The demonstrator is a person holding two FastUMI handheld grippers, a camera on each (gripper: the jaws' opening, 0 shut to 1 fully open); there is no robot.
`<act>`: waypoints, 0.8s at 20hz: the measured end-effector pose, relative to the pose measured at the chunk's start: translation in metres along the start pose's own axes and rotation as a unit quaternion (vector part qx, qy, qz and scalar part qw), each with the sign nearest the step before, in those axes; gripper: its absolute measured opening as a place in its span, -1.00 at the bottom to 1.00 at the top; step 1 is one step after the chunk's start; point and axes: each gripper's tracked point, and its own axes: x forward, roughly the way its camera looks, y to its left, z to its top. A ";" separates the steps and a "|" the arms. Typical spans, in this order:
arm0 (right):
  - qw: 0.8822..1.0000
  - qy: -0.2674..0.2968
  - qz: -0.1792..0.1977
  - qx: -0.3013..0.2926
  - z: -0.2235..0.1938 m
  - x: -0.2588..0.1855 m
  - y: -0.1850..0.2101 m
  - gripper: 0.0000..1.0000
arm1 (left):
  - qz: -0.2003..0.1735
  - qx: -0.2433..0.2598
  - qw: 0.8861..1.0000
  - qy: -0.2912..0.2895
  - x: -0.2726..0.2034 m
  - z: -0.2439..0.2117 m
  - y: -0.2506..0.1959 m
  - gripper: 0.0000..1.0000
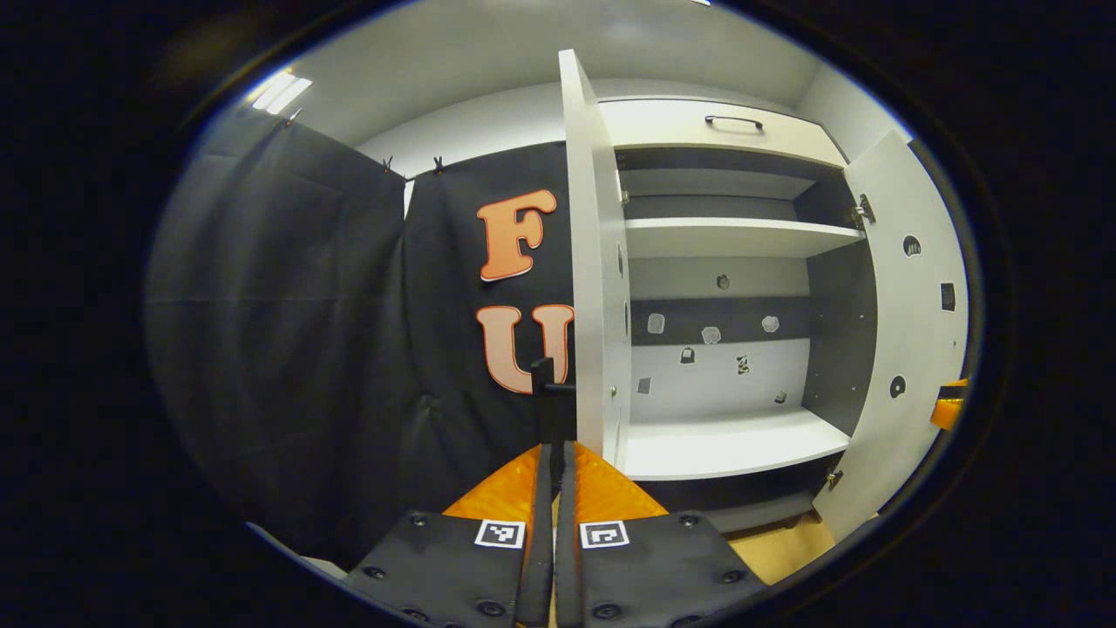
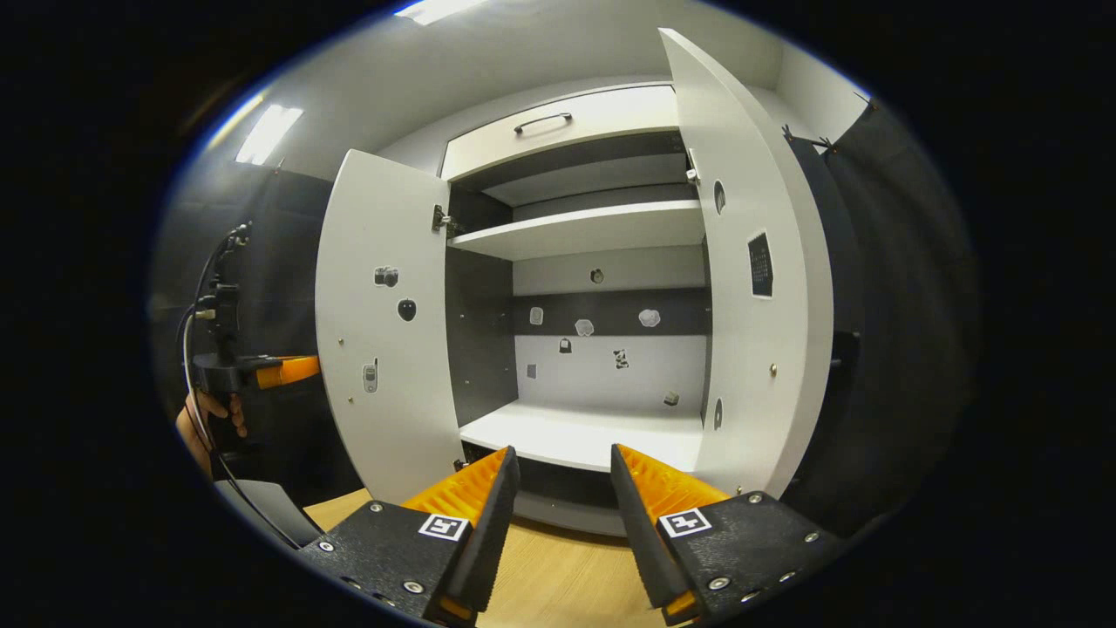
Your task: Open the right door of the double-door shoe cabinet with the right hand, and open the left door with the left hand.
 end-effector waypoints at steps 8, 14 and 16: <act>0.997 -0.054 -0.031 -0.046 0.039 0.010 0.000 0.39 | -0.075 -0.002 0.996 -0.046 -0.015 0.033 -0.085 0.41; 0.993 -0.070 -0.066 -0.068 0.052 0.006 -0.019 0.58 | -0.109 -0.015 0.992 -0.061 -0.008 0.044 -0.120 0.82; 0.992 -0.071 -0.077 -0.065 0.054 0.004 -0.026 0.72 | -0.106 -0.023 0.992 -0.066 0.000 0.048 -0.123 0.93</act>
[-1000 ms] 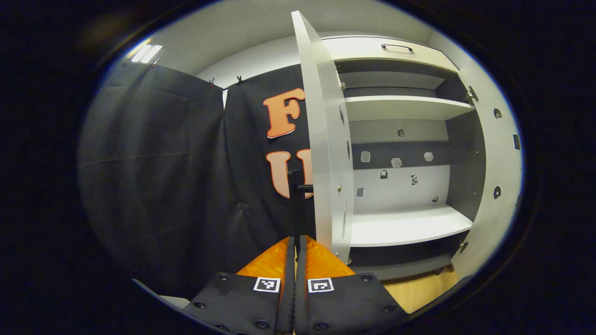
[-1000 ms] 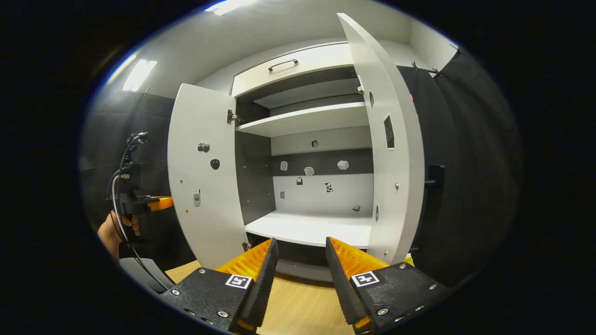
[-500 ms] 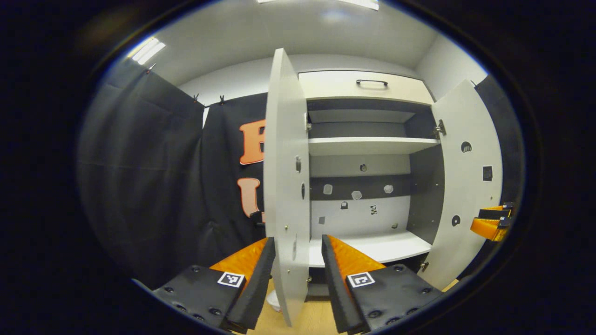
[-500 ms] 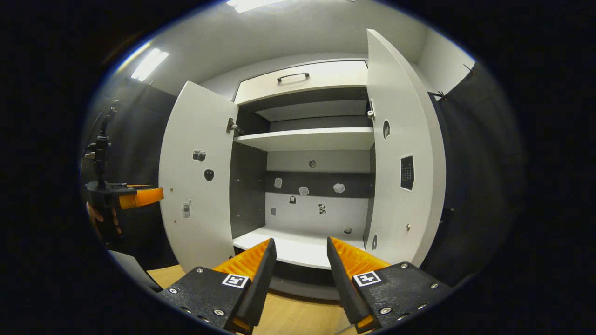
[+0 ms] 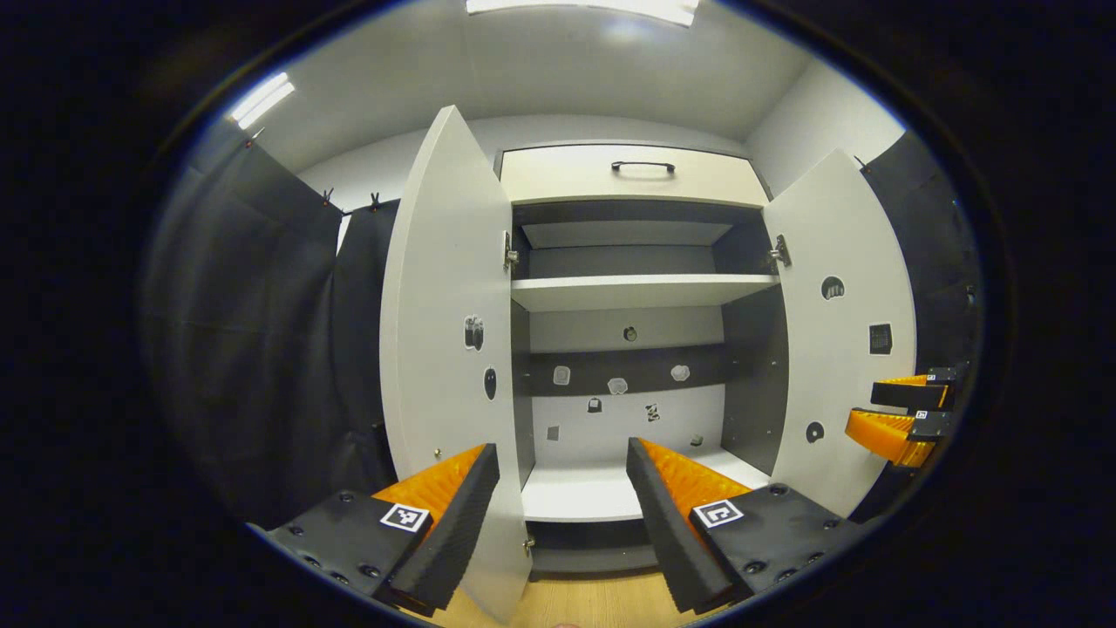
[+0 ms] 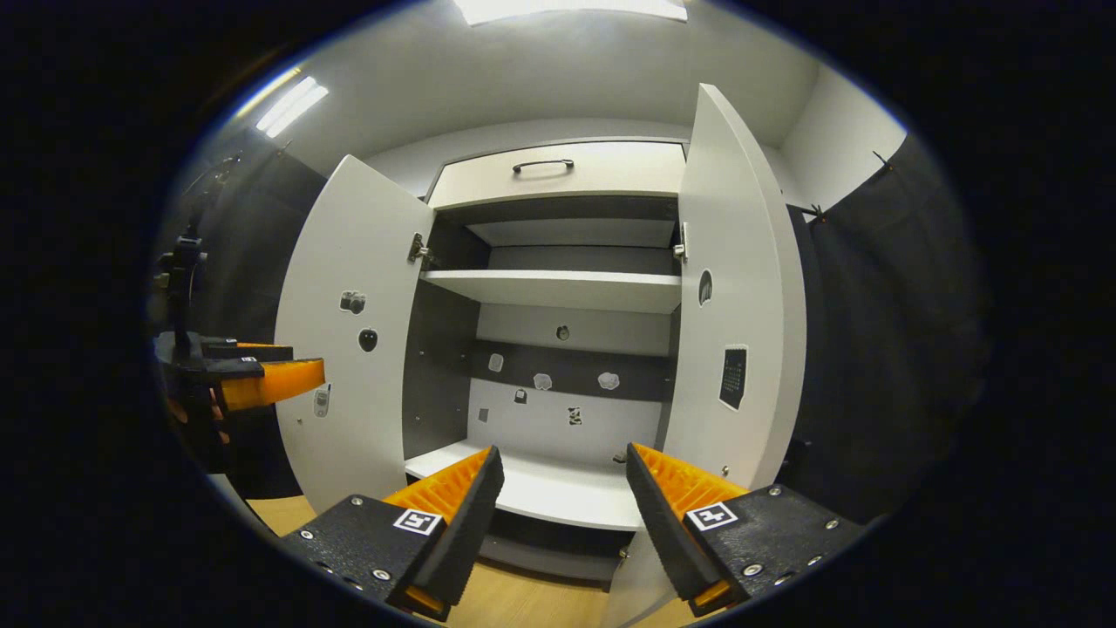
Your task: Open the right door of the double-door shoe cabinet with the right hand, and open the left door with the left hand.
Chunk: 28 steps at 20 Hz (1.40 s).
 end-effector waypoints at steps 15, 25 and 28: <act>1.000 0.009 -0.022 0.007 -0.010 0.006 -0.010 0.86 | 0.002 0.002 1.000 -0.016 0.029 -0.005 -0.004 0.92; 1.000 0.015 -0.025 0.007 -0.017 0.018 -0.002 0.87 | 0.001 -0.002 1.000 -0.010 0.040 -0.016 0.007 0.92; 1.000 0.014 -0.024 0.005 -0.017 0.019 -0.001 0.88 | -0.001 -0.003 1.000 -0.011 0.044 -0.016 0.007 0.92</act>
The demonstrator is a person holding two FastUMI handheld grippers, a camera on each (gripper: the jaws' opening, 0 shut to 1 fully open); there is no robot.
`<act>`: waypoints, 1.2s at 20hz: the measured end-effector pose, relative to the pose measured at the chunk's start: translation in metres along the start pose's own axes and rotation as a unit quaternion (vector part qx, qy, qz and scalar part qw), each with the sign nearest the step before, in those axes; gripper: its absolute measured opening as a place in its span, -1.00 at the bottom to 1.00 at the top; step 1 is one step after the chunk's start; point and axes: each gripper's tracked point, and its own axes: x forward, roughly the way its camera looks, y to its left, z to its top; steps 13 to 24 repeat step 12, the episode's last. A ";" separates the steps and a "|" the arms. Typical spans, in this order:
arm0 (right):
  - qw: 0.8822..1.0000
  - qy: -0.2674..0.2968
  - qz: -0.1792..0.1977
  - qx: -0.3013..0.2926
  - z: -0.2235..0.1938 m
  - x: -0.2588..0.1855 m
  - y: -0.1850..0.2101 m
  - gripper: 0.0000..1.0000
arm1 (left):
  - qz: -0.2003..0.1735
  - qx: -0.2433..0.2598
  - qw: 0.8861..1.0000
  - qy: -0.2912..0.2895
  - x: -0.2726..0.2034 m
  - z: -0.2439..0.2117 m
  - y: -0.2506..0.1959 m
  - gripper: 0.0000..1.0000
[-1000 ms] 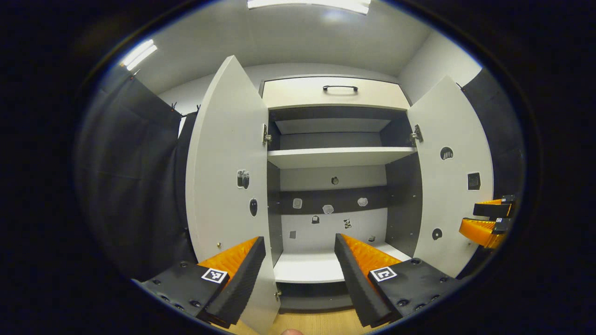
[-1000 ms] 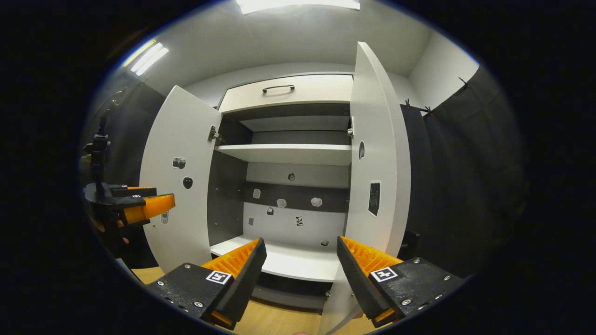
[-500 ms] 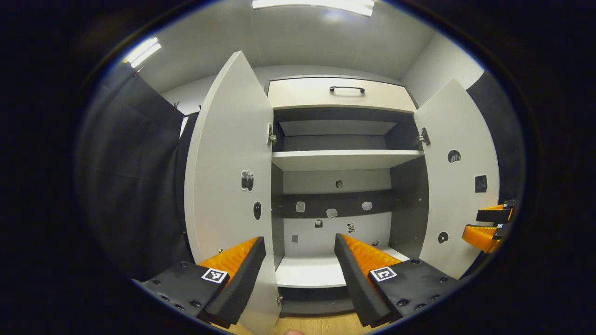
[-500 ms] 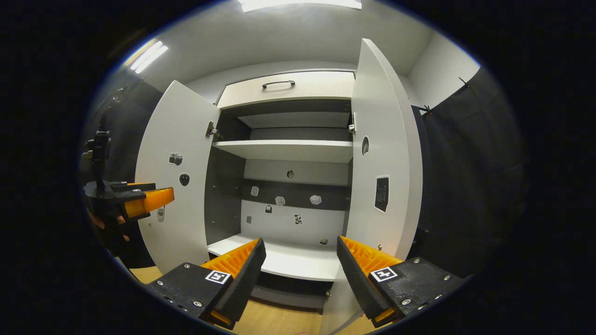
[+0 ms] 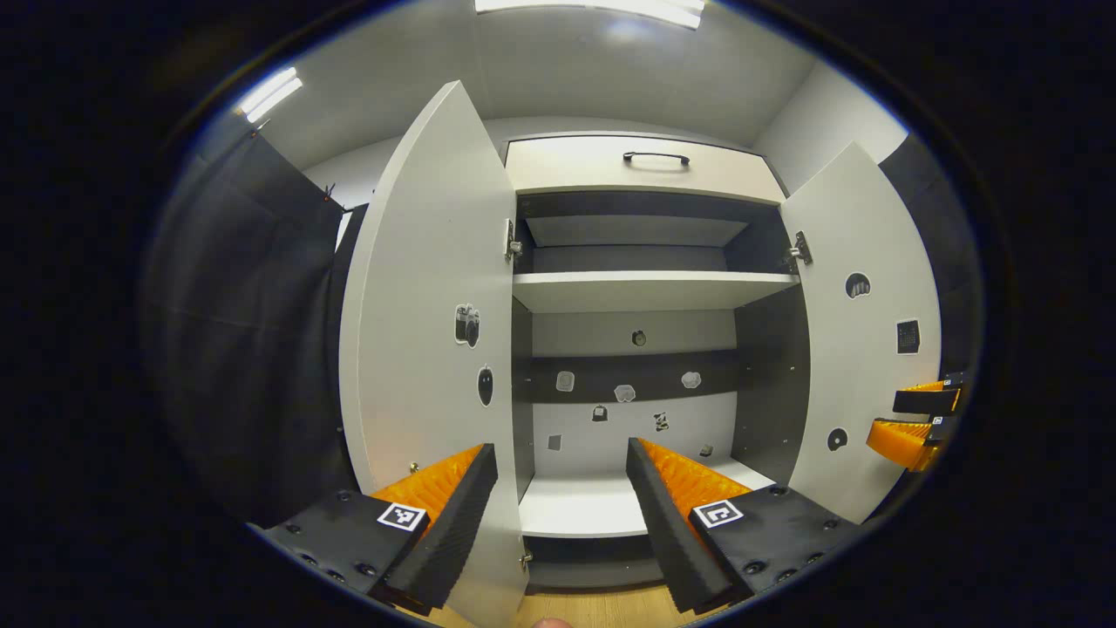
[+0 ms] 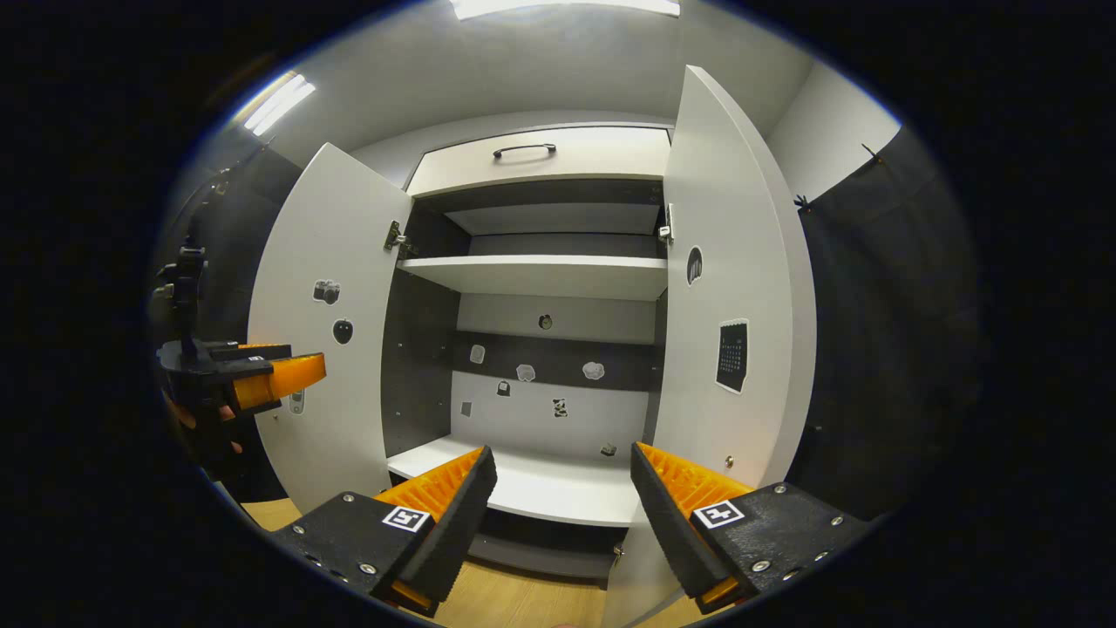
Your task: Open the right door of the double-door shoe cabinet with the right hand, and open the left door with the left hand.
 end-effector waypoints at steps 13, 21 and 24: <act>1.000 -0.006 -0.010 -0.006 0.003 0.005 0.002 0.89 | -0.014 0.002 1.000 -0.013 0.014 0.003 -0.005 0.92; 1.000 -0.006 -0.010 -0.006 0.003 0.005 0.002 0.89 | -0.014 0.002 1.000 -0.013 0.014 0.003 -0.005 0.92; 1.000 -0.006 -0.010 -0.006 0.003 0.005 0.002 0.89 | -0.014 0.002 1.000 -0.013 0.014 0.003 -0.005 0.92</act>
